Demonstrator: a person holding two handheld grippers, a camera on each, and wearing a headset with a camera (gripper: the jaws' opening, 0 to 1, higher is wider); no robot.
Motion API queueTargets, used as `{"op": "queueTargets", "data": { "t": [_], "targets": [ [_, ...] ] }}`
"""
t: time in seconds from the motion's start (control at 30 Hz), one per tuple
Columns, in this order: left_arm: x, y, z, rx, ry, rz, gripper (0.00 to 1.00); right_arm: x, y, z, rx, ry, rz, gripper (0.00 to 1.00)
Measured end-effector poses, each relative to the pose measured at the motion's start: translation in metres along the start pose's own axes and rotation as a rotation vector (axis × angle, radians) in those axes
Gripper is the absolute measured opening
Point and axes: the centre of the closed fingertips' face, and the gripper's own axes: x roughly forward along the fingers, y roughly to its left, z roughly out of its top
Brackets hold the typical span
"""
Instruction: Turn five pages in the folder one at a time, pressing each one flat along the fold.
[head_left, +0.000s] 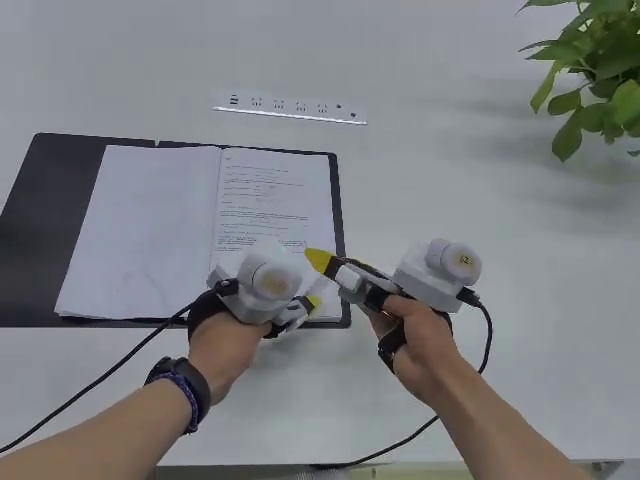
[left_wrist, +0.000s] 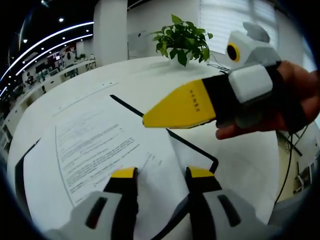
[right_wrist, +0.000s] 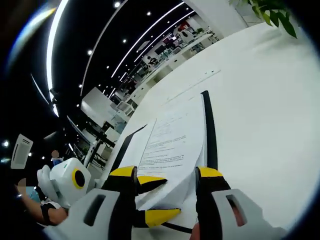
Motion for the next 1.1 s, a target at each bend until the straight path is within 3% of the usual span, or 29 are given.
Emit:
{"op": "queueTargets", "data": {
  "t": [0.23,0.37,0.5,0.67,0.8,0.9,1.1],
  "targets": [
    [0.000,0.000,0.000,-0.010,-0.001,0.000,0.37,0.002,-0.008,-0.007,0.033,0.011,-0.009,0.44],
    [-0.001,-0.005,-0.001,0.021,0.010,-0.043,0.43,0.003,-0.009,-0.003,0.073,-0.007,0.004,0.43],
    [-0.006,-0.007,-0.001,0.008,0.030,-0.072,0.47,0.005,-0.007,-0.002,0.100,-0.007,0.020,0.41],
    [-0.019,-0.008,-0.007,0.007,0.041,-0.070,0.55,0.003,0.005,0.001,0.120,-0.032,0.038,0.34],
    [-0.035,-0.007,-0.005,-0.002,0.024,-0.065,0.60,0.000,0.009,-0.005,0.111,-0.029,0.045,0.28],
    [-0.045,-0.002,-0.005,-0.008,0.016,-0.055,0.64,-0.002,0.012,-0.017,0.099,0.004,0.041,0.23],
    [-0.069,0.013,-0.006,-0.044,-0.012,-0.009,0.65,-0.007,0.016,-0.024,0.080,-0.002,0.034,0.07]
  ]
}}
